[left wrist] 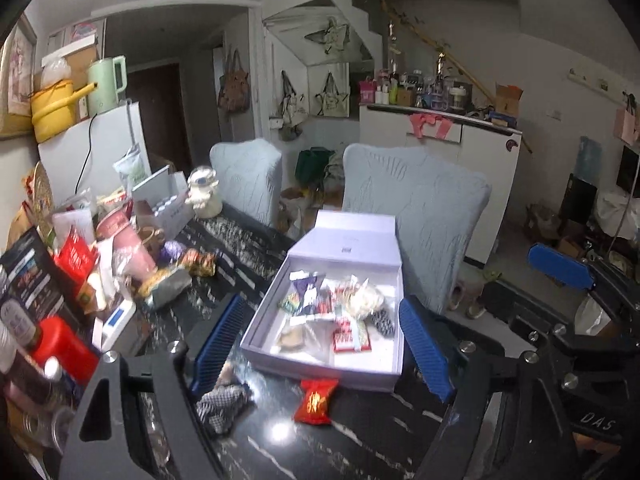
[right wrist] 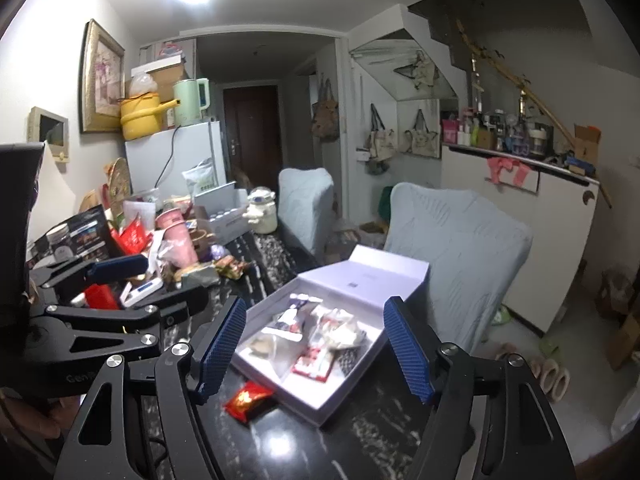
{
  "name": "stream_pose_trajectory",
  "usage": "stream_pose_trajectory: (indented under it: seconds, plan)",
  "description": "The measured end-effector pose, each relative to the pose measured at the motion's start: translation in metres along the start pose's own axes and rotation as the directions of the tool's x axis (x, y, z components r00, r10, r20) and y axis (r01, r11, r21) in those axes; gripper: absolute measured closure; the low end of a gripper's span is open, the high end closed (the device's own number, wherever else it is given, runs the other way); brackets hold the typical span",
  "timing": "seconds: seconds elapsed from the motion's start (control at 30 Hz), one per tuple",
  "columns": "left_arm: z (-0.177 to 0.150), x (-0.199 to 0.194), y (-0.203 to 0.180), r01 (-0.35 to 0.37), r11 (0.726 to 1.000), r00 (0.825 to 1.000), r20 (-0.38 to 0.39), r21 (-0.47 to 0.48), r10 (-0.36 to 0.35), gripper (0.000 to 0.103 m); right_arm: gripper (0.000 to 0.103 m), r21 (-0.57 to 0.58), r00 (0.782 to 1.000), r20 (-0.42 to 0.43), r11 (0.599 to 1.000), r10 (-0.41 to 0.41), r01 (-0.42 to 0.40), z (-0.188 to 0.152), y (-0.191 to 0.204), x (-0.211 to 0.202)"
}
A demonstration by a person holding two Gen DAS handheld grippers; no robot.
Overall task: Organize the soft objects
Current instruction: 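Withdraw both tools from the box toward the red packet and gingham item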
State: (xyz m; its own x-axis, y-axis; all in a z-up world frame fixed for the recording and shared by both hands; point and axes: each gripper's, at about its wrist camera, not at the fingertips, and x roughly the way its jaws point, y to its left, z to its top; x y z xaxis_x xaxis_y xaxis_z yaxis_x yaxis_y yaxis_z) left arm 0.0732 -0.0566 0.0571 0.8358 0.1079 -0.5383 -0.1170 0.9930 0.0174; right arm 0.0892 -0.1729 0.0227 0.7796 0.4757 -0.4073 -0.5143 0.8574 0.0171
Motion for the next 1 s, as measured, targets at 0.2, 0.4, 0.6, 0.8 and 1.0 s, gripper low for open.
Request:
stream_pose_trajectory:
  seconds: [0.2,0.4,0.6,0.8,1.0]
  plan:
    - [-0.026,0.009,0.009,0.022,0.999,0.997,-0.071,-0.049,-0.025,0.023,0.031,0.014,0.999,-0.043,1.000,0.023,-0.022,-0.021,0.004,0.004]
    - [-0.050,0.020,0.019,0.014,0.998,0.991,-0.130,-0.068,-0.022,0.023,0.031,0.042,0.994,-0.099,0.998,0.053,-0.049,-0.041,0.004,0.017]
    - [-0.073,0.034,0.038,0.042,0.993,0.981,-0.182,-0.115,-0.062,0.023,0.031,0.057,0.985,-0.164,0.997,0.061,-0.052,-0.060,0.007,0.036]
    - [-0.088,0.045,0.060,0.044,0.988,0.978,-0.197,-0.145,-0.072,0.023,0.031,0.096,0.970,-0.222,0.993,0.094,-0.074,-0.076,0.010,0.059]
    - [-0.099,0.062,0.083,0.009,0.984,0.976,-0.212,-0.177,-0.047,0.023,0.031,0.099,0.951,-0.281,0.990,0.126,-0.102,-0.090,0.023,0.085]
